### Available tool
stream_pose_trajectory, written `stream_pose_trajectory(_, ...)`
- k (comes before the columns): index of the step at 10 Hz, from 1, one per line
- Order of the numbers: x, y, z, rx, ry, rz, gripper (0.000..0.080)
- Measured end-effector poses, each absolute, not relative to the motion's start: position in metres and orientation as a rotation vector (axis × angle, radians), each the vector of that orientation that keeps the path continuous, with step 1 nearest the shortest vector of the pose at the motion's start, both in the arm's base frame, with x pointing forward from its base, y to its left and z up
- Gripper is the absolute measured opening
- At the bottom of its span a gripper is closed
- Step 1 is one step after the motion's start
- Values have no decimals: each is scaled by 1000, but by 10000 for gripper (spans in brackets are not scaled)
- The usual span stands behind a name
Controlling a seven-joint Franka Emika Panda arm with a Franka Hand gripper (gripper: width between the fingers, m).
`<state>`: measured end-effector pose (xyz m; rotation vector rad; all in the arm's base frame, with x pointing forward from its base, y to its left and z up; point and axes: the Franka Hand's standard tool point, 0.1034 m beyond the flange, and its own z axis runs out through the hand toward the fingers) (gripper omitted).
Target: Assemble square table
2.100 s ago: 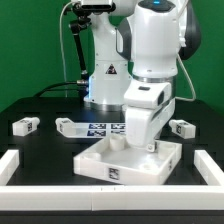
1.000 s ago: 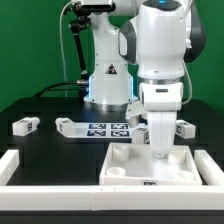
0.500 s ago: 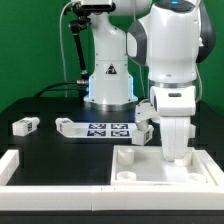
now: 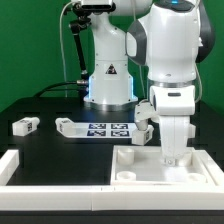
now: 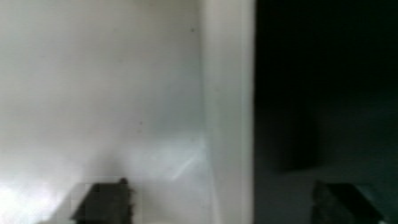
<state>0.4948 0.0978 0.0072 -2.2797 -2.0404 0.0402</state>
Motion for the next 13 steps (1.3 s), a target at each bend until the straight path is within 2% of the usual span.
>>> stream_pose_trajectory(1, 495, 98, 7, -2280, -2041, 39, 563)
stream_pose_trajectory(2, 495, 98, 8, -2281, -2041, 38, 632)
stream_pose_trajectory(3, 495, 98, 8, -2281, -2041, 38, 644)
stream_pose_trajectory(8, 495, 97, 8, -2282, -2039, 38, 649)
stream_pose_trajectory(11, 473, 94, 49, -2481, -1858, 35, 649)
stream_pose_trajectory(12, 474, 100, 74, -2602, -1717, 48, 649)
stream_pose_trajectory(13, 476, 110, 87, -2720, -1553, 21, 649)
